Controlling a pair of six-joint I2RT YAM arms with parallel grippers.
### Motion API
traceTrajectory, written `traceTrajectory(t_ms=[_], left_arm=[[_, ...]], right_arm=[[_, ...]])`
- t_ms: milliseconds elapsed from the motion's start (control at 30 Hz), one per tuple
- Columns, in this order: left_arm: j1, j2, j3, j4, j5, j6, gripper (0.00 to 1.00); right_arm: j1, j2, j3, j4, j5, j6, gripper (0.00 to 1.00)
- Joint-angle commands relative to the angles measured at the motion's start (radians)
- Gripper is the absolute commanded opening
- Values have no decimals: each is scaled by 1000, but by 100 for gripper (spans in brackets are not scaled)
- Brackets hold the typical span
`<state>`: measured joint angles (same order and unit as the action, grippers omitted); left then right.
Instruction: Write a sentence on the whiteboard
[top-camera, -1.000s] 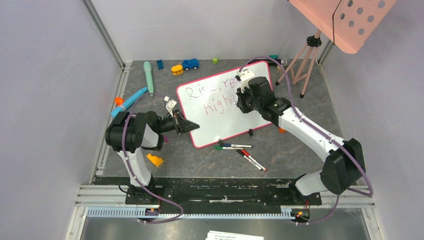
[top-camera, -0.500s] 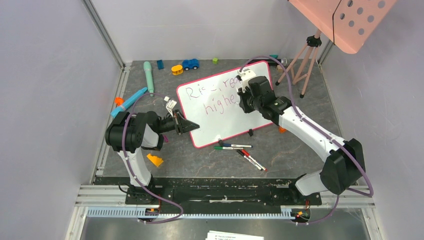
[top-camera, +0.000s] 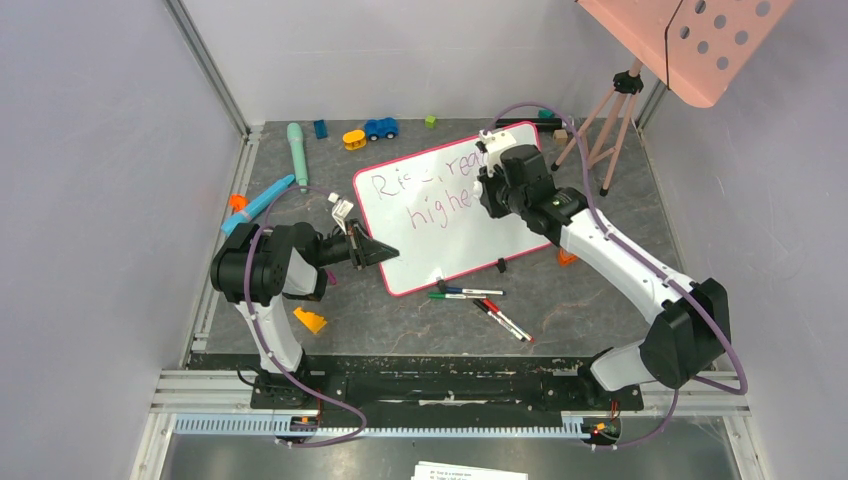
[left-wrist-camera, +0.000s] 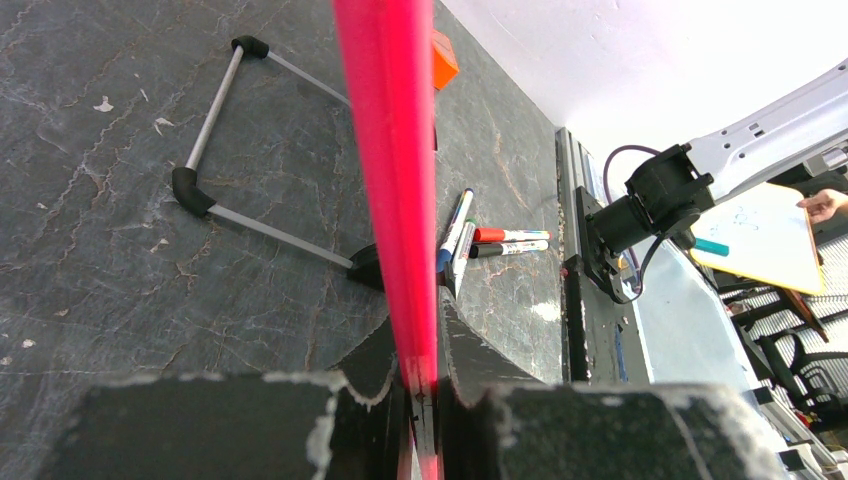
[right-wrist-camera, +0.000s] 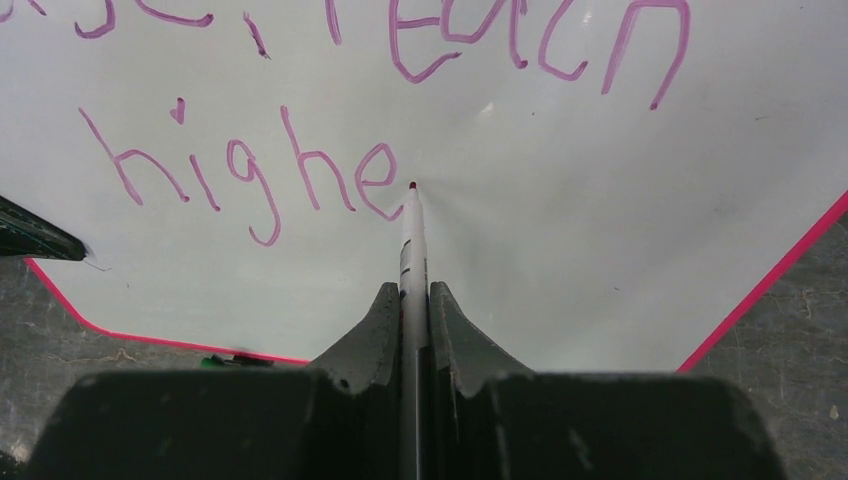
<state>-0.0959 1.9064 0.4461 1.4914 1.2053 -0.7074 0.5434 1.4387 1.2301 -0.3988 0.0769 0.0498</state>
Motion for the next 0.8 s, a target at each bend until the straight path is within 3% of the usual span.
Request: traceTrajectory(t_ms=[0, 200, 767], left_arm=[[-16, -7, -5, 66, 82, 126, 7], [-17, -8, -6, 66, 80, 127, 7], [-16, -7, -6, 66, 82, 126, 7]], right_arm=[[-14, -29, 52, 16, 17, -18, 0], [-26, -14, 59, 14, 54, -22, 0], [-32, 21, 63, 42, -34, -21, 0]])
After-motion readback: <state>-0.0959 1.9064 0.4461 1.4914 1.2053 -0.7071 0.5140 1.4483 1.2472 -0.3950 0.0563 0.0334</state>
